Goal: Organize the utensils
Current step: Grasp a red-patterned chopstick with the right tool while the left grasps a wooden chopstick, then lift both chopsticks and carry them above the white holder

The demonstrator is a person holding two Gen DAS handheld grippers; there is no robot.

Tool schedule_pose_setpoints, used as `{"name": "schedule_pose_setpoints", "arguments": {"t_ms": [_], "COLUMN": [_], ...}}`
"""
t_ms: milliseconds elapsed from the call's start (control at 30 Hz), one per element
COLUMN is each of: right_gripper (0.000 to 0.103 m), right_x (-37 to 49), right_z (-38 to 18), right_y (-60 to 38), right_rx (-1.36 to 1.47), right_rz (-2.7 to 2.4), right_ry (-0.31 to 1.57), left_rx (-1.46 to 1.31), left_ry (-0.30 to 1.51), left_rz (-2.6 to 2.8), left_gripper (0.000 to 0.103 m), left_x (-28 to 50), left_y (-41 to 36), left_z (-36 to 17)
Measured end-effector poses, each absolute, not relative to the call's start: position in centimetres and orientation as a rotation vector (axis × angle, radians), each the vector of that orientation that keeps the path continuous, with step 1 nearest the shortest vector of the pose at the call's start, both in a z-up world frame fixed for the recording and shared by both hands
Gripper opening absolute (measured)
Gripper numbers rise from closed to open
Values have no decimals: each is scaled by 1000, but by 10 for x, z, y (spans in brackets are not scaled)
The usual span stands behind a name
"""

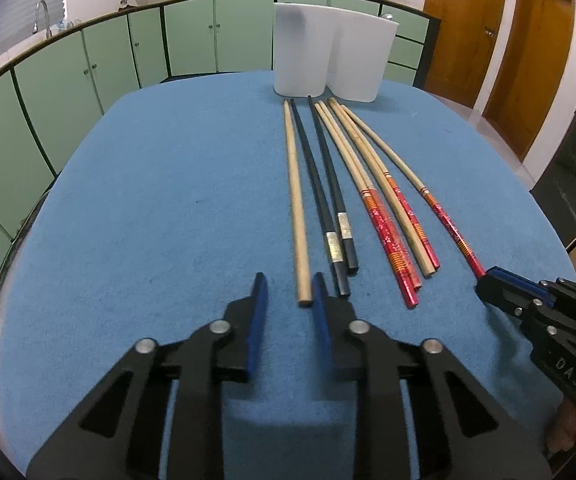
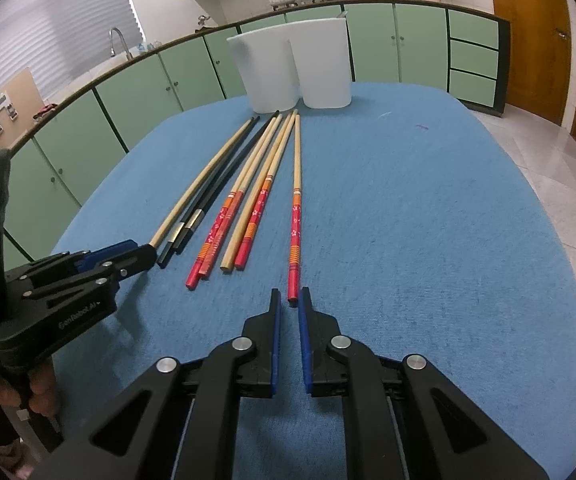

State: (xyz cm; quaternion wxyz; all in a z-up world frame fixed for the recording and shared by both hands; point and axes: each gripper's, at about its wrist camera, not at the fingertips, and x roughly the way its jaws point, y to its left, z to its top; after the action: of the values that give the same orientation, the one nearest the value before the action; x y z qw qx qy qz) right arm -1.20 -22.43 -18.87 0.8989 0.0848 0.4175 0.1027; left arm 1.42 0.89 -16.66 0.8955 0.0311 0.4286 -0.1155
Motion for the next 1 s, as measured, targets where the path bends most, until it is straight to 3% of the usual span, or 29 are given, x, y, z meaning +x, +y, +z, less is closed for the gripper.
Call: {"name": "schedule_pose_setpoints", "arguments": {"t_ms": [100,767,833,1000], "right_gripper": [10,10,6,5], "right_x": [-12,-7,-7,-8], "right_z": [-189,-191,-190,-186], "right_y": [-224,-222,-222,-229], "right_rx": [171,150,145,170], "right_rz": [213,203,190,198], "right_ry": [863,853,852,850], "left_rx": [63,60,52,45], "left_ry": [889,888,889,893], "left_rz": [-244,-231,-233,-244], "left_gripper": [13,13,6,6], "left_x": [14,15,15,15], "left_y": [7,9,9,12], "left_z": [-167,-167,-166,-162]}}
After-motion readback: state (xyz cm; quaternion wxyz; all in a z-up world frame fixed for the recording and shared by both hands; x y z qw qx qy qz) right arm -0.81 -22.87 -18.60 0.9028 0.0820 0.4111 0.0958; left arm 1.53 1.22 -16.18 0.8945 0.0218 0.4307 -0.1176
